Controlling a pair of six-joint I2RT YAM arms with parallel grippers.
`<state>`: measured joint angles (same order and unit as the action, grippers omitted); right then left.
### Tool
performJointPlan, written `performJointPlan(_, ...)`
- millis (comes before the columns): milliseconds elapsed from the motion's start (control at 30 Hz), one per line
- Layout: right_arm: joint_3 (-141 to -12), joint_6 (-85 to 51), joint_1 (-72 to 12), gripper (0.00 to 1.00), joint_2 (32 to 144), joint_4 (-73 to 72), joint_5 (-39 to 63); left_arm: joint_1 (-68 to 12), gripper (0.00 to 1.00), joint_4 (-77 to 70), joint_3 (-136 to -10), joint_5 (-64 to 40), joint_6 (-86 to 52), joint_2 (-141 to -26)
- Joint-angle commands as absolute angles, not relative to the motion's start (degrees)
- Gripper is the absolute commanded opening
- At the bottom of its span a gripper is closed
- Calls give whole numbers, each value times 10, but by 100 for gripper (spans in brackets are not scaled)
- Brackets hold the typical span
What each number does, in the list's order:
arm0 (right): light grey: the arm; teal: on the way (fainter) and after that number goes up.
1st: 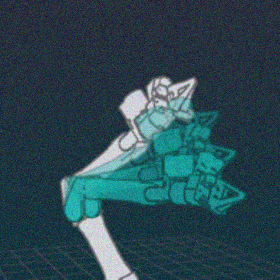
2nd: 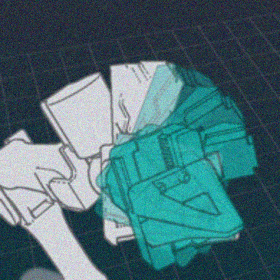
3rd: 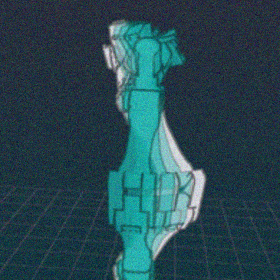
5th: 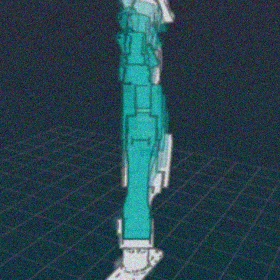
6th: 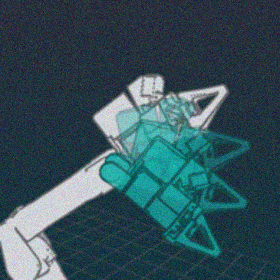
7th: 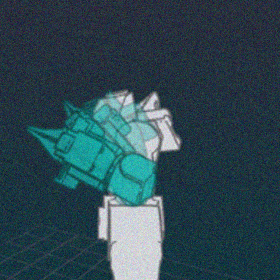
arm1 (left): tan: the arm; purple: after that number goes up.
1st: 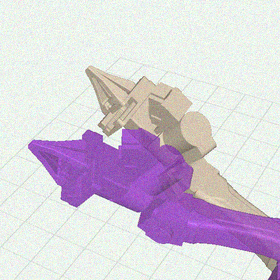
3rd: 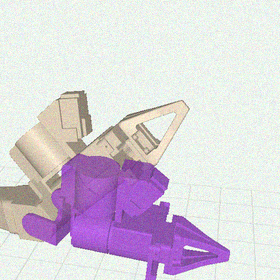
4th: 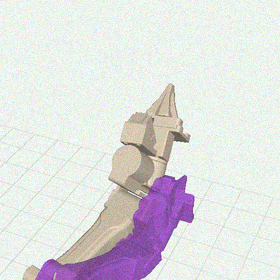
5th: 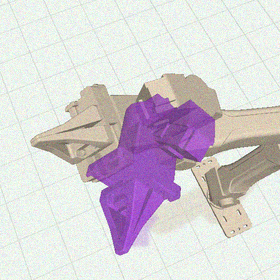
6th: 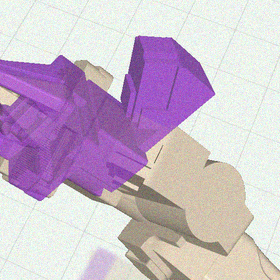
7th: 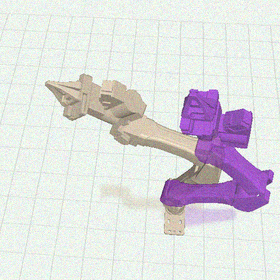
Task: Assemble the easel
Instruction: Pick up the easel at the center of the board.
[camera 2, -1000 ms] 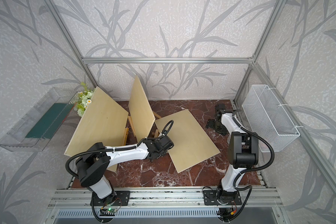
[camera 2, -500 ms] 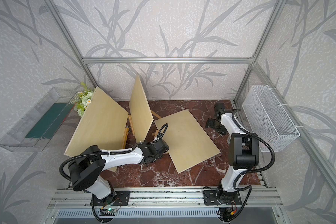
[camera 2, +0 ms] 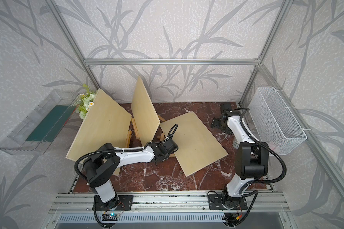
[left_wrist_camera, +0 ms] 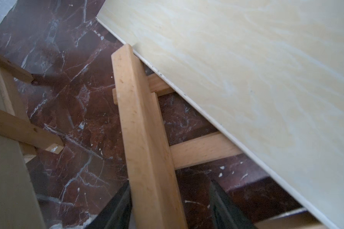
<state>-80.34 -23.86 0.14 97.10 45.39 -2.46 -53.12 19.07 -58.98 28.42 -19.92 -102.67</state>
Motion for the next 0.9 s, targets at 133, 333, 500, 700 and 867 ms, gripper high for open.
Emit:
performJointPlan(133,-822,-228,1,94,1000,454,2,-549,45,172,-630,234,-171,-1077)
performJointPlan(333,-845,-231,16,94,1066,425,42,-548,29,164,-647,250,-156,-1109)
performJointPlan(500,-871,-218,24,94,1120,427,41,-541,12,157,-649,253,-151,-1118)
performJointPlan(700,-839,-232,44,94,1129,411,61,-531,0,147,-640,254,-158,-1110)
performJointPlan(867,-796,-235,61,94,1120,398,58,-529,0,148,-639,260,-162,-1109)
